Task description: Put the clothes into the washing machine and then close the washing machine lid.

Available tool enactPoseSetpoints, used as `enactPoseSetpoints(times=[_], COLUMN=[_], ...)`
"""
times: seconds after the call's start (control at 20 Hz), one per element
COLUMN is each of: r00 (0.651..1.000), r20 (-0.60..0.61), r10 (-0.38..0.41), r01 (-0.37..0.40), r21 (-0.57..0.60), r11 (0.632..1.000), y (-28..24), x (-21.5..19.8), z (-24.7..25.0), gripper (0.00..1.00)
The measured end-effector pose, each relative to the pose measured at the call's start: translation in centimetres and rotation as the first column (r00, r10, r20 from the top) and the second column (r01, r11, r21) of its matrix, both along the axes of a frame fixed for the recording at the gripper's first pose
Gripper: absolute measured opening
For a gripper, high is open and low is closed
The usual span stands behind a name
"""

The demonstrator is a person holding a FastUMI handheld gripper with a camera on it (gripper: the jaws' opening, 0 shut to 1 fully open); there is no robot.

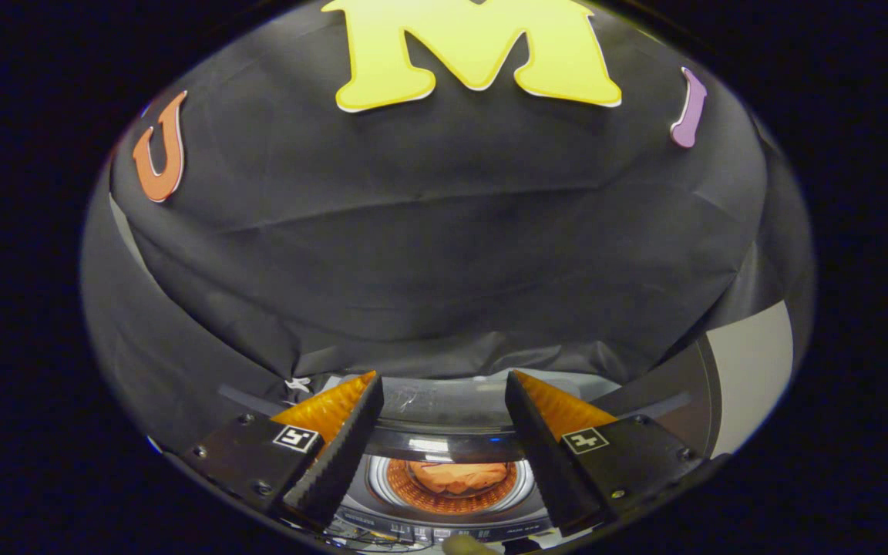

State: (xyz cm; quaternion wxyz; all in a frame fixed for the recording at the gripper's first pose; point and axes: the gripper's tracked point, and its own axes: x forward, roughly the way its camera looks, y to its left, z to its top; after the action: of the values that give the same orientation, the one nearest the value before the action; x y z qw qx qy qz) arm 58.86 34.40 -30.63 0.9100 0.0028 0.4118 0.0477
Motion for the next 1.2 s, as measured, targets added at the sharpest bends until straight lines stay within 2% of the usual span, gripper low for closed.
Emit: enactPoseSetpoints(times=[0.8,1.2], r00=[1.000,0.994], r20=[-0.018,-0.100], r10=[0.022,0.054], r01=[-0.022,-0.055], r21=[0.007,-0.002], r11=[1.000,0.999], y=[-0.3,-0.9], x=[-4.5,-7.5], z=[-1.4,-2.3], gripper=[1.00,0.99])
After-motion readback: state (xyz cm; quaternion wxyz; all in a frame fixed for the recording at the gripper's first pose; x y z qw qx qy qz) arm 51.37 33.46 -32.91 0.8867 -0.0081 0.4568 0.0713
